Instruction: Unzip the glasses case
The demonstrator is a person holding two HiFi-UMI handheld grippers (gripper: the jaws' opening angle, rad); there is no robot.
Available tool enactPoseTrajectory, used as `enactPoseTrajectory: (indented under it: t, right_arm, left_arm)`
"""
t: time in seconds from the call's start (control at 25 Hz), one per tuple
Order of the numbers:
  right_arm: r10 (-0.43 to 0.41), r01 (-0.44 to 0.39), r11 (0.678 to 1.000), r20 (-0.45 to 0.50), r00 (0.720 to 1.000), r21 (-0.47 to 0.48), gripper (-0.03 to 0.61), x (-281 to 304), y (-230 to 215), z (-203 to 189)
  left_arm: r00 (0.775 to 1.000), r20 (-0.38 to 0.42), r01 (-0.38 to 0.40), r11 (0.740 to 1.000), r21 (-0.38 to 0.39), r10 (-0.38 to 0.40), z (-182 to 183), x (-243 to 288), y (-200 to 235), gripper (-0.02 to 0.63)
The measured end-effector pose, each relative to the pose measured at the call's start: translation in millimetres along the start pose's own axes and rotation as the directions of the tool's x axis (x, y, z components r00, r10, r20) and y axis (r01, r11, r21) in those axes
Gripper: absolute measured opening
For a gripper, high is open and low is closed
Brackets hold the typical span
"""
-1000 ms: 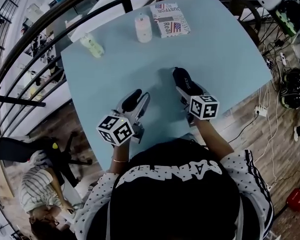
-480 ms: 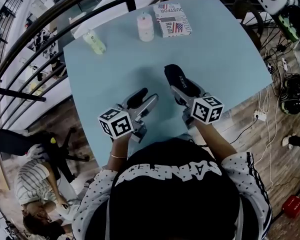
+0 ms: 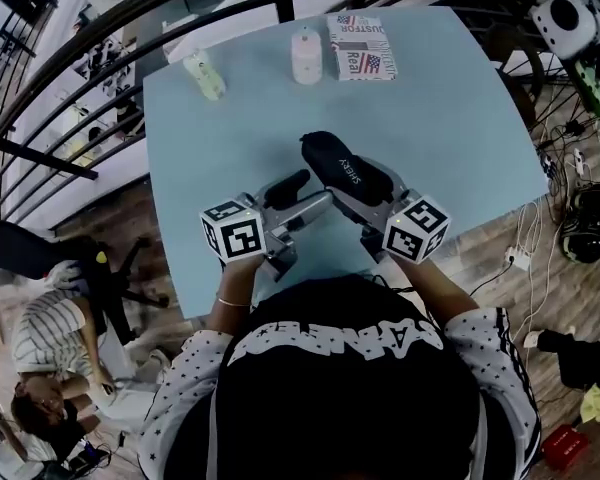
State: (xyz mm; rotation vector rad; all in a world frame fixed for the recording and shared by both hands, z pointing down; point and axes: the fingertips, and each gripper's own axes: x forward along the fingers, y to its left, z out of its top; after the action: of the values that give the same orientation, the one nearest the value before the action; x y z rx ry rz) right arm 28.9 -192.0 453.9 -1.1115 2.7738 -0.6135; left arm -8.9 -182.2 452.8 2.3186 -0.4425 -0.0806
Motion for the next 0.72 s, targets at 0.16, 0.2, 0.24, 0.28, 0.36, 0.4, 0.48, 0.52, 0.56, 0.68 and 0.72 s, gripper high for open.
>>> enactPoseTrajectory:
  t: [0.16,0.2,0.24,0.28,0.36,0.4,0.48,0.52,0.56,0.68,0.72]
  right_arm:
    - [0.103,-0.104,0.992,-0.023,0.994,-0.066,0.341,0,15,4]
    - [0.128,-0.130,0.988,-0.034,0.991,-0.083,0.341,1,20,4]
    - [0.149,-0.153,0.984,-0.042,0.988,-0.095,0.339,2,23,3]
    - [0.169,-0.173,0.979,-0.047,0.984,-0.106,0.341,2,27,3]
    - [0.209,-0.214,0.968,-0.055,0.976,-0.128,0.340,4,34,3]
    - [0.230,-0.236,0.961,-0.059,0.971,-0.141,0.340,5,38,3]
    - [0.274,-0.282,0.944,-0.075,0.959,-0.169,0.339,8,47,3]
    - [0.293,-0.305,0.934,-0.085,0.952,-0.186,0.339,9,52,3]
    - [0.312,-0.326,0.923,-0.097,0.945,-0.205,0.339,10,57,2]
    - [0.369,-0.391,0.885,-0.133,0.920,-0.254,0.339,13,72,-2]
    - [0.384,-0.409,0.874,-0.143,0.912,-0.263,0.339,14,76,-5]
  left_arm:
    - [0.998,0.059,0.013,0.999,-0.039,-0.011,11,-3,-9,0.000]
    - [0.997,0.078,0.016,0.999,-0.052,-0.012,13,-4,-10,0.000]
    - [0.996,0.091,0.014,0.998,-0.058,-0.009,15,-5,-11,0.000]
    - [0.995,0.096,0.007,0.998,-0.056,-0.002,15,-4,-11,0.000]
    - [0.995,0.095,-0.007,0.999,-0.044,0.012,13,-3,-12,0.000]
    - [0.995,0.097,-0.009,0.999,-0.044,0.013,12,-2,-13,0.000]
    - [0.994,0.104,-0.013,0.999,-0.048,0.018,12,-2,-16,0.000]
    - [0.994,0.107,-0.018,0.999,-0.048,0.023,13,-1,-17,0.000]
    - [0.994,0.109,-0.022,0.999,-0.048,0.027,13,-1,-18,0.000]
    - [0.992,0.122,-0.026,0.998,-0.050,0.032,13,-1,-18,0.000]
    - [0.991,0.128,-0.032,0.998,-0.053,0.039,13,-1,-18,0.000]
